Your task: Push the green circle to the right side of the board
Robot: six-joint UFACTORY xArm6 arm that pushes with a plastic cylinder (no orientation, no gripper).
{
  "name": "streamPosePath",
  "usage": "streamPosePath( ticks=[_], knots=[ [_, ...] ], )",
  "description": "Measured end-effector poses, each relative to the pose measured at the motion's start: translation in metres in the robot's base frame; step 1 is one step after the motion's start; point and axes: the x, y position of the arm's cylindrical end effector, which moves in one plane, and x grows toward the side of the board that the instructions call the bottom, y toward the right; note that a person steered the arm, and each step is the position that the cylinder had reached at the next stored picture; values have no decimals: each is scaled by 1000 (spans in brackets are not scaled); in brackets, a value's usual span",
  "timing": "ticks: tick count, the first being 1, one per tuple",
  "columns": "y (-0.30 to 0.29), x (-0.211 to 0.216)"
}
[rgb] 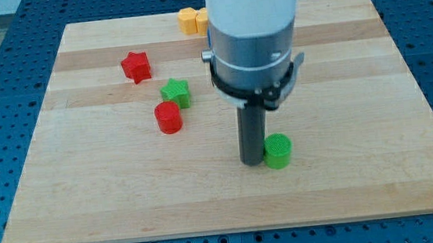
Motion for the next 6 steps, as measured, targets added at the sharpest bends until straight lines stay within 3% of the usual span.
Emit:
streamPosePath(
  ticks=[1, 3, 6],
  knots=[
    [1, 17],
    [11, -29],
    [59, 18]
  ],
)
